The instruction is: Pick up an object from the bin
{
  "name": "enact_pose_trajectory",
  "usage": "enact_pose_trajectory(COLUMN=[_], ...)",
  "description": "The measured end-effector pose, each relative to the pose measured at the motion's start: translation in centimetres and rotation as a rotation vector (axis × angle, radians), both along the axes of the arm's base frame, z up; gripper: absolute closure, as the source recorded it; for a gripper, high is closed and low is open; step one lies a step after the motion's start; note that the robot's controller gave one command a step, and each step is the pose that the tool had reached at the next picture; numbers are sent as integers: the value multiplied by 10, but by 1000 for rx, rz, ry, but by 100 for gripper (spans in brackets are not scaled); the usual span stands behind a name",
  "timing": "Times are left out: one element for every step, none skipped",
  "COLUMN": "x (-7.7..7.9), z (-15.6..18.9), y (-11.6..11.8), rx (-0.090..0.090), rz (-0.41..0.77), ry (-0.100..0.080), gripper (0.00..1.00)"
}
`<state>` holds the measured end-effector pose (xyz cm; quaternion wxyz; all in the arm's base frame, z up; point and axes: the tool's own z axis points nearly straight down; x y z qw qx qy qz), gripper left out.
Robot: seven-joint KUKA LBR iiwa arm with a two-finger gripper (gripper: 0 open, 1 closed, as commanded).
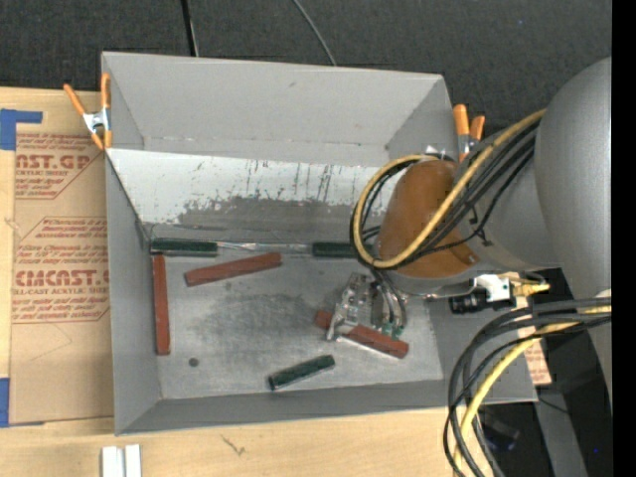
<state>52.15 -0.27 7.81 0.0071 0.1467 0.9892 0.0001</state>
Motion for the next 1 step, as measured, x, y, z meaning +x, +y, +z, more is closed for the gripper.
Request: enact_pose_trajectory(x=[8], z=[201], y=[8], rx=[2], rz=[86], ry=[12], gripper=[100])
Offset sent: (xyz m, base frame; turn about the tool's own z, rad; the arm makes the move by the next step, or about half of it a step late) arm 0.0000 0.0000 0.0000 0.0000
